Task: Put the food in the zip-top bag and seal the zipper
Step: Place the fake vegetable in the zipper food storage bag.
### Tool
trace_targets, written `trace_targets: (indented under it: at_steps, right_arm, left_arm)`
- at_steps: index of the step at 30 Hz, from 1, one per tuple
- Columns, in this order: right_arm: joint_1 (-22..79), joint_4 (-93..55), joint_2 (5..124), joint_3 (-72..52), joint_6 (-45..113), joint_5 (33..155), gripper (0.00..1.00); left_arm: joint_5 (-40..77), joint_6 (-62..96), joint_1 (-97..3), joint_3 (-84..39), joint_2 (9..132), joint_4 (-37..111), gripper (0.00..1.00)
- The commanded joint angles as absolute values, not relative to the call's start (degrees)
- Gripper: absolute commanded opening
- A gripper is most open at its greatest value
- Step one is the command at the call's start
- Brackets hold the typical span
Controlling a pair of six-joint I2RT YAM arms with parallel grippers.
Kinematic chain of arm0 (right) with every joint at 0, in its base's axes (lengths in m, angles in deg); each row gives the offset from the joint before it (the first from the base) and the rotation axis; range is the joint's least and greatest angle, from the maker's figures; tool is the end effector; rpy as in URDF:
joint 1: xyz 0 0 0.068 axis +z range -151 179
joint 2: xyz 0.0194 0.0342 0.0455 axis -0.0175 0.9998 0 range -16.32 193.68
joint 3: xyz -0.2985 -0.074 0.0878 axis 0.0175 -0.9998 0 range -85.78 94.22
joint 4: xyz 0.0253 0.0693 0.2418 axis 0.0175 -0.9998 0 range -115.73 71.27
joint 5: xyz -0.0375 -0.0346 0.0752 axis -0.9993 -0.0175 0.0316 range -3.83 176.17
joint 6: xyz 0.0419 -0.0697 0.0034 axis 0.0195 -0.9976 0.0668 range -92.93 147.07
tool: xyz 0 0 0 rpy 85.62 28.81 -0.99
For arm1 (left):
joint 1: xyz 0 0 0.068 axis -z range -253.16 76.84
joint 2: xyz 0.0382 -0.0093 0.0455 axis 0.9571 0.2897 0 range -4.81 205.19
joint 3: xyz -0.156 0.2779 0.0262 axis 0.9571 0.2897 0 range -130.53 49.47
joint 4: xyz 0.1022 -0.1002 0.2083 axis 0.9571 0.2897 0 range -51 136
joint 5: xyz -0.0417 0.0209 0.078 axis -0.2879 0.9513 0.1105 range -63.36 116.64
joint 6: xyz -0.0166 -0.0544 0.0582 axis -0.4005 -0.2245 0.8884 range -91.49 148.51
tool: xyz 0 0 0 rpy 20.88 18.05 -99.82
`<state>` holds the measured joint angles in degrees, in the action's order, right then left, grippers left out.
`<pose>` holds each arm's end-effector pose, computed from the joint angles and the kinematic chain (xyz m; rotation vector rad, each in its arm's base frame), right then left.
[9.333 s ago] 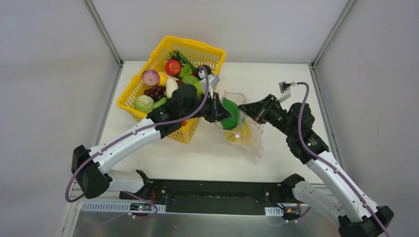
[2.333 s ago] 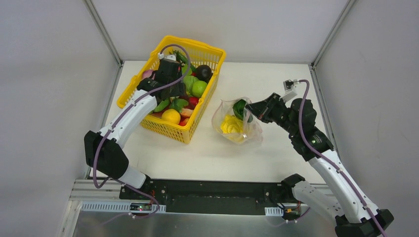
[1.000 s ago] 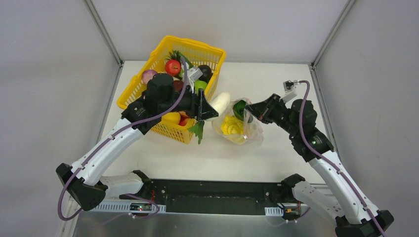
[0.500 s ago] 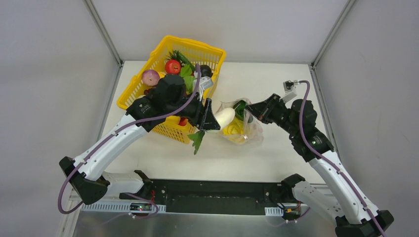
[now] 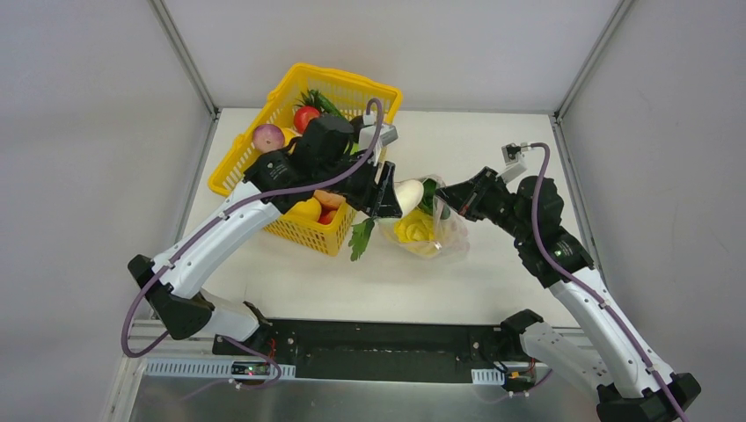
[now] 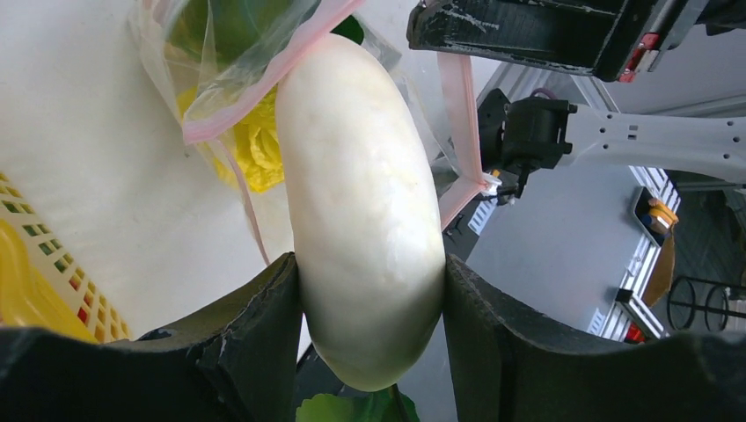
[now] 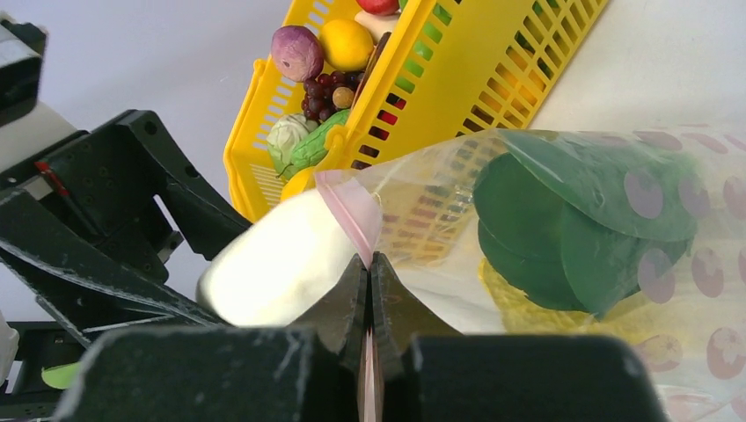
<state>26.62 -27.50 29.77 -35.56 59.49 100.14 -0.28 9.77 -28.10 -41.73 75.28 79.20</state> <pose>0.1482 0.0968 0.4038 -0.1234 1.7427 0.9854 0.1932 -0.2389 0.4588 0.8067 2.0828 -1.1366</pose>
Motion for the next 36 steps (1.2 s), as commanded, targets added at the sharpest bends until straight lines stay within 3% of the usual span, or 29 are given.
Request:
trace_targets:
  at_steps: [1,5,7,12,28,36]
  right_arm:
    - [26.38,-24.47,29.19,-35.11,60.15,99.85,0.00]
    - [26.39,-24.62,30.00,-34.60,60.50,99.92,0.00]
    - [26.39,-24.05,30.46,-34.73,61.03,100.42,0.00]
    - [26.40,-20.99,30.46,-35.93,63.58,101.59,0.00]
    - [26.40,-19.98,29.86,-35.06,65.48,102.07,0.00]
    - [26.41,-18.99,31.99,-32.67,68.07,103.90,0.00]
  left_arm:
    - [0.65,10.53,-27.70,-41.03,69.18,73.65,0.16]
    - [0.80,8.12,-27.72,-28.76,59.73,55.55,0.10]
    - [5.84,3.32,-27.60,-20.48,55.91,40.60,0.05]
    - [21.86,0.88,-24.82,-6.26,52.97,11.08,0.04]
    - [53.02,11.78,-11.73,-2.30,67.54,-12.28,0.06]
    - [70.12,27.42,-2.65,-2.36,75.87,-23.31,0.05]
